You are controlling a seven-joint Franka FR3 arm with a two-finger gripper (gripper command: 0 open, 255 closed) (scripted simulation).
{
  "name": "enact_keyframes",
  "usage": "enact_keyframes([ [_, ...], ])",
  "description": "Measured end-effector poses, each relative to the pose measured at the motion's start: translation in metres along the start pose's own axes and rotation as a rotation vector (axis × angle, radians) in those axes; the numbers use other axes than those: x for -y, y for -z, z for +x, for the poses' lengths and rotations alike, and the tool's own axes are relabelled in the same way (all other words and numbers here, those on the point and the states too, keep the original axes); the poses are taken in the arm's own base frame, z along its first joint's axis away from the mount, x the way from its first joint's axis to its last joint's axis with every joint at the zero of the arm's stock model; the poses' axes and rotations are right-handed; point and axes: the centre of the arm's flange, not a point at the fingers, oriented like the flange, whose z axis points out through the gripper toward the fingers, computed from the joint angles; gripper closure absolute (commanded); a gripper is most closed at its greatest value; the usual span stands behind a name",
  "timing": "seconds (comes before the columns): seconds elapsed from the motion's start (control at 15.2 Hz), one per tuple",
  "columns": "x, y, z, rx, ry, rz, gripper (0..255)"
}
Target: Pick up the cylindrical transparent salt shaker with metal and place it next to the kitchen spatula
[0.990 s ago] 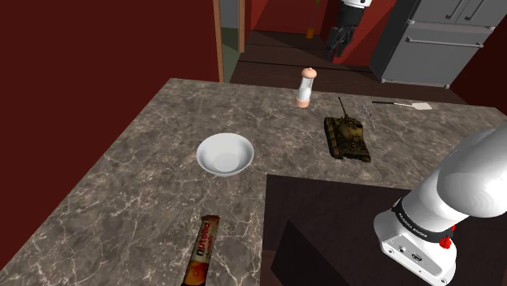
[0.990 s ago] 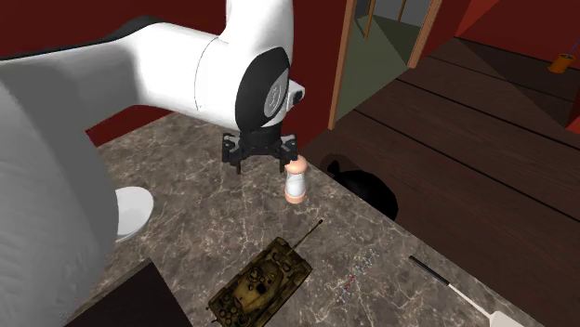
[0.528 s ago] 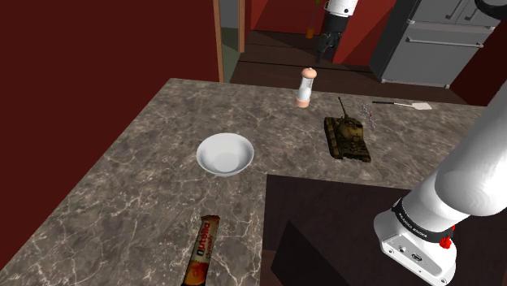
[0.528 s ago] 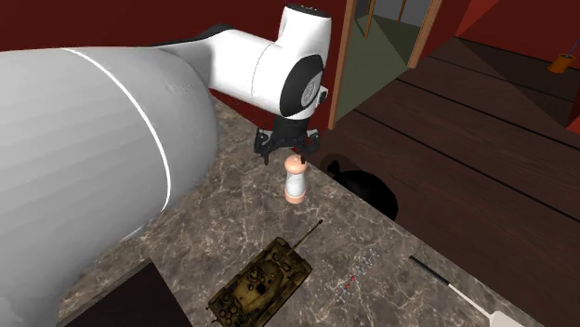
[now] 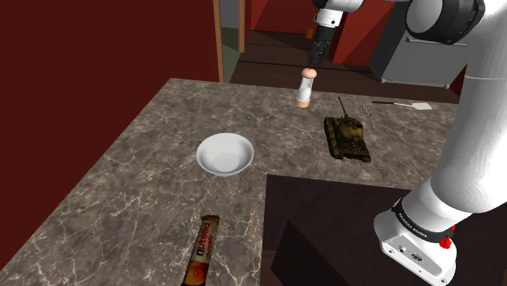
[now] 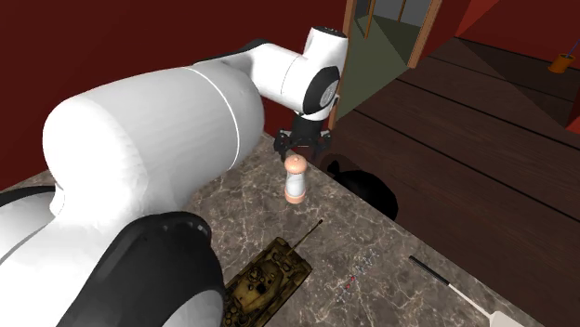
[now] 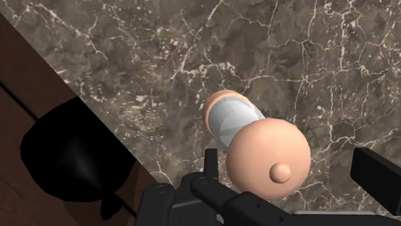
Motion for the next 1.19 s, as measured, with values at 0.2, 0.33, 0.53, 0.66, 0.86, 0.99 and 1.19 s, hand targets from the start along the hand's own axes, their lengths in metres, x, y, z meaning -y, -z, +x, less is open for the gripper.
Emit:
enact_keyframes([
  [0.2, -0.001, -0.015, 0.001, 0.001, 0.001, 0.001, 0],
  [0.33, -0.001, -0.025, 0.002, 0.001, 0.002, 0.001, 0],
  [0.53, -0.001, -0.032, 0.002, 0.001, 0.002, 0.001, 0],
  [0.66, -0.001, -0.033, 0.002, 0.001, 0.002, 0.001, 0],
  [0.86, -0.001, -0.034, 0.002, 0.001, 0.002, 0.001, 255],
  [0.99, -0.001, -0.033, 0.002, 0.000, 0.002, 0.001, 255],
  [1.19, -0.001, -0.033, 0.002, 0.000, 0.002, 0.001, 255],
])
